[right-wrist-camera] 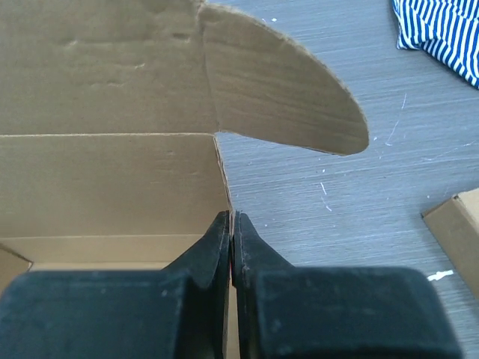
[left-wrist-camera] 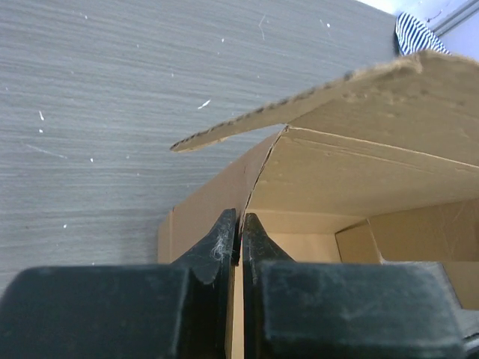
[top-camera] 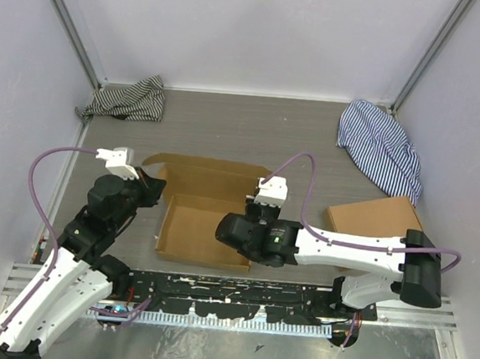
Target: Fold the paper box
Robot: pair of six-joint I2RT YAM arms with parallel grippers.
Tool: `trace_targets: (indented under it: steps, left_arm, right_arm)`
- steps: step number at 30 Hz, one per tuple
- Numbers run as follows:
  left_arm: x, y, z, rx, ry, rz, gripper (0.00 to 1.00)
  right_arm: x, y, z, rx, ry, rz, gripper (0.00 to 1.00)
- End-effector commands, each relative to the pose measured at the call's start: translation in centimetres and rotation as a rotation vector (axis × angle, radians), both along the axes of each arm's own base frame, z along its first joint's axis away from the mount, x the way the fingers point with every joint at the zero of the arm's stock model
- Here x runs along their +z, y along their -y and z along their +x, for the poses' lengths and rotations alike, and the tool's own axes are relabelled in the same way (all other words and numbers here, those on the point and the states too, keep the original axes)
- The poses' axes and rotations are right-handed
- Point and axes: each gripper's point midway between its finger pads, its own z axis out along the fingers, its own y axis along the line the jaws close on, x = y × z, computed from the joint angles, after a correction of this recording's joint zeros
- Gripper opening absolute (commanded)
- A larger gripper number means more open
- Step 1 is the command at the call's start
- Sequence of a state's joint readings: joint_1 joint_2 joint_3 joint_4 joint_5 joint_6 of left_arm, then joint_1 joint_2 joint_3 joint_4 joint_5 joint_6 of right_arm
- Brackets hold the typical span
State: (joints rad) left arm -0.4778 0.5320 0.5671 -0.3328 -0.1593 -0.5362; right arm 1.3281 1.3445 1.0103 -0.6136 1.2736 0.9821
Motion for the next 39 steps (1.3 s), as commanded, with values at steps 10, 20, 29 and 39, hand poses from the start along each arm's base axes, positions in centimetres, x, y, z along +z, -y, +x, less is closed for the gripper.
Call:
trace_targets:
  steps: [10,20,29,39]
  left_arm:
    - [-3.7,0.1,-4.0,-0.024,-0.259,-0.029,0.1]
    - [-4.3,0.6,-5.0,-0.042,-0.278,-0.088,0.08]
    - [-4.8,1.3,-4.7,-0.049,-0.288,-0.106,0.0]
    - [-3.2,1.8,-4.7,-0.07,-0.256,-0.119,0.0]
  right_arm:
    - [-5.7,0.4,-6.7,0.068,-0.178,-0.071,0.12]
    - [-2.4,0.9,-6.0,0.015,-0.056,-0.048,0.22]
    - [0.5,1.6,-5.8,0.05,-0.031,0.003,0.14]
    - [-0.8,0.0,-6.8,0.189,-0.106,0.134,0.02]
